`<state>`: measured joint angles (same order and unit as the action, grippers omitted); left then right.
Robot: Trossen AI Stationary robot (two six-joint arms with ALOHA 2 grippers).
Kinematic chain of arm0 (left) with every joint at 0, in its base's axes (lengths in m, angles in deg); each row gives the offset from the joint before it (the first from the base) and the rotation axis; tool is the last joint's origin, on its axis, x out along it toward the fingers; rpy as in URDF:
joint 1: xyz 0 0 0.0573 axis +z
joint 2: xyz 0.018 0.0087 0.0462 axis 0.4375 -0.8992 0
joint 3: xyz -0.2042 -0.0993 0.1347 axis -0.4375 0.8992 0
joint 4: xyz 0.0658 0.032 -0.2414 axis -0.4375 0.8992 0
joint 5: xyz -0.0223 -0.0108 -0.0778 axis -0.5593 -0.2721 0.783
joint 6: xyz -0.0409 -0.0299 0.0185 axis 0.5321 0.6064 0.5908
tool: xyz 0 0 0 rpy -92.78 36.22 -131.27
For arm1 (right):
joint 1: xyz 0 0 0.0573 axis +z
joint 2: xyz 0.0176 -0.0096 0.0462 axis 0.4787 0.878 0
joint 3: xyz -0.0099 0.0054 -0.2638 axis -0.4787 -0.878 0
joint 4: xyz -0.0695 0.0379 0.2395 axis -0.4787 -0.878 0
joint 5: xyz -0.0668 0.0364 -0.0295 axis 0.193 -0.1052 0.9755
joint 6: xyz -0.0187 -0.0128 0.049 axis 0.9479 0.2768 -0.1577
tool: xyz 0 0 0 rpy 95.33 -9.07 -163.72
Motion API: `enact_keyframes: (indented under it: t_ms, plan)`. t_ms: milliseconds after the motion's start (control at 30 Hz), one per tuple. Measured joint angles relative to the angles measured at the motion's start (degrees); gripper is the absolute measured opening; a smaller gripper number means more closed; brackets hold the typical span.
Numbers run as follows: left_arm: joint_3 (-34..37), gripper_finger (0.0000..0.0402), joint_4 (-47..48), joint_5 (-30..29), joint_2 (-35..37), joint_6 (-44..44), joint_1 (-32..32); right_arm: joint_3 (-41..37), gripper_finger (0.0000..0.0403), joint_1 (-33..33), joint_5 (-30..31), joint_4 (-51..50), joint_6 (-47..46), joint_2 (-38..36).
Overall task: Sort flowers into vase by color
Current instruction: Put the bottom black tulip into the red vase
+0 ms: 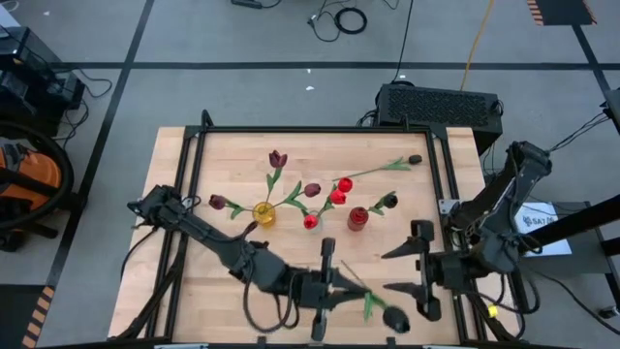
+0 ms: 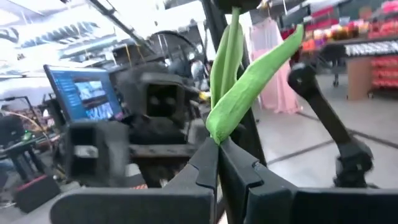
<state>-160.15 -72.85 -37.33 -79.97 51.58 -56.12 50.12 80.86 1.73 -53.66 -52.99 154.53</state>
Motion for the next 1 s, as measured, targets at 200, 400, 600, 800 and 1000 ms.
enact_keyframes:
  t_ms: [200,400,600,800,1000]
  plan:
    - [0.0,0.0009,-4.2,4.3,0.0,0.1,2.5,3.4,0.0258,-2.5,-3.9,-3.9,-3.9,2.4]
    - [0.0,0.0009,-3.8,7.0,0.0,0.3,3.9,4.1,0.0258,-3.7,-4.2,-4.5,-4.8,3.3]
    - [0.0,0.0009,-3.3,7.1,0.0,0.2,4.4,4.1,0.0251,-5.2,-4.7,-4.5,-6.9,3.3]
    - [0.0,0.0009,-2.7,7.1,0.0,-0.1,4.7,4.1,0.0201,-6.7,-8.8,-4.4,-8.4,3.3]
    - [0.0,0.0009,-1.9,7.1,0.0,-1.2,4.7,4.1,0.0115,-6.8,-8.4,-4.4,-8.3,3.2]
